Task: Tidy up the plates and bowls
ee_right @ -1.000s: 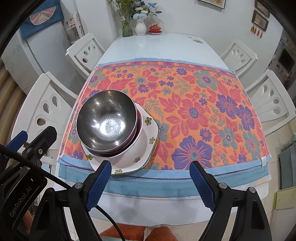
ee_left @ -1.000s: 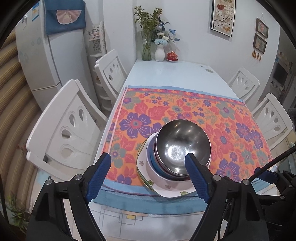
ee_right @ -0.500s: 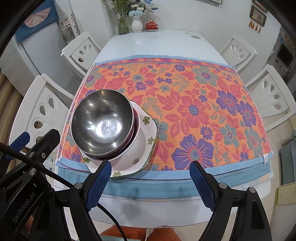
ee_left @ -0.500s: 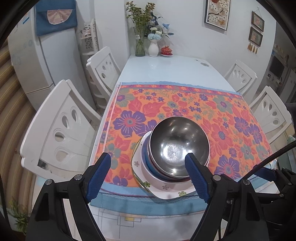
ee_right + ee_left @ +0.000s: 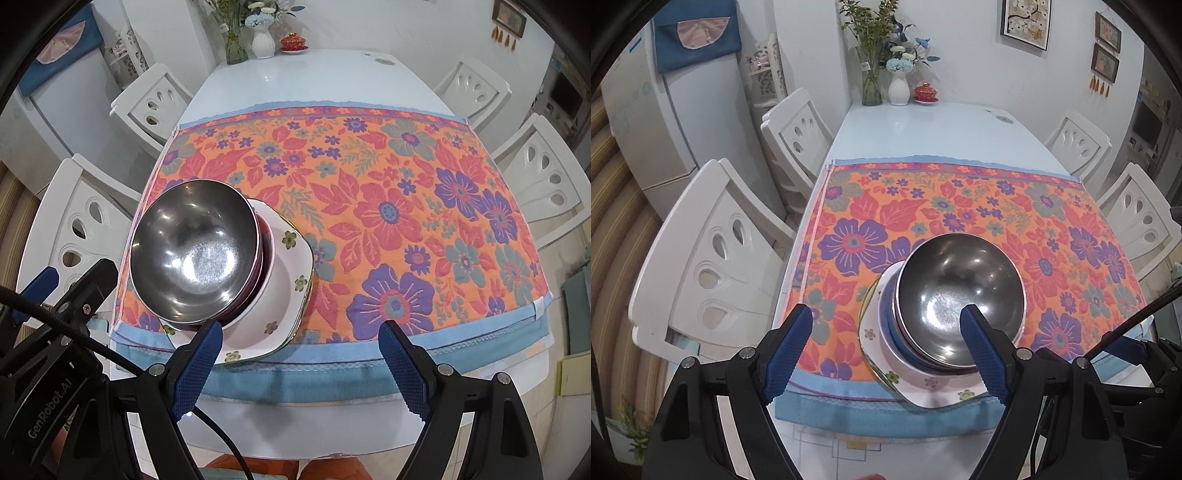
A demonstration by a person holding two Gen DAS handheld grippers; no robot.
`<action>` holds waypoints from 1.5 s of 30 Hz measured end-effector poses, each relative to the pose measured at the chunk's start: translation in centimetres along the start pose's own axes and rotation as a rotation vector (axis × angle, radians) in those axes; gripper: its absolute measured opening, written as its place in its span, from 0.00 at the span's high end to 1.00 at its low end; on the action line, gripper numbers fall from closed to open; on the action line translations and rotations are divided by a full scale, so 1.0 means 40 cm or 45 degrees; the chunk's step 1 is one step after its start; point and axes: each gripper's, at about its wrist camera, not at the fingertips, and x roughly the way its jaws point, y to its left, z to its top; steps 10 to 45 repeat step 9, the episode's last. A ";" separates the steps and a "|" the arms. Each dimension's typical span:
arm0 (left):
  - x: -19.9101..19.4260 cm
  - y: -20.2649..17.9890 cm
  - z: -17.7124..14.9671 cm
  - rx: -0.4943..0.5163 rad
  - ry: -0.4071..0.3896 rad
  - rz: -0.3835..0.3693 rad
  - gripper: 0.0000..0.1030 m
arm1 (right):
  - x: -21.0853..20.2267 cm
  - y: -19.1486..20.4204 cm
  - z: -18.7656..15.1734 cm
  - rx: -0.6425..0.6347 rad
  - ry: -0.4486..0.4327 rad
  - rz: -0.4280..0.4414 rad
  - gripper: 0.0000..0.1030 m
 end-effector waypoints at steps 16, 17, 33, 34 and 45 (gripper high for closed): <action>0.015 0.052 0.026 -0.047 -0.080 0.001 0.10 | 0.027 0.020 0.017 0.022 0.013 -0.012 0.18; 0.015 0.052 0.026 -0.047 -0.080 0.001 0.10 | 0.027 0.020 0.017 0.022 0.013 -0.012 0.18; 0.015 0.052 0.026 -0.047 -0.080 0.001 0.10 | 0.027 0.020 0.017 0.022 0.013 -0.012 0.18; 0.015 0.052 0.026 -0.047 -0.080 0.001 0.10 | 0.027 0.020 0.017 0.022 0.013 -0.012 0.18; 0.015 0.052 0.026 -0.047 -0.080 0.001 0.10 | 0.027 0.020 0.017 0.022 0.013 -0.012 0.18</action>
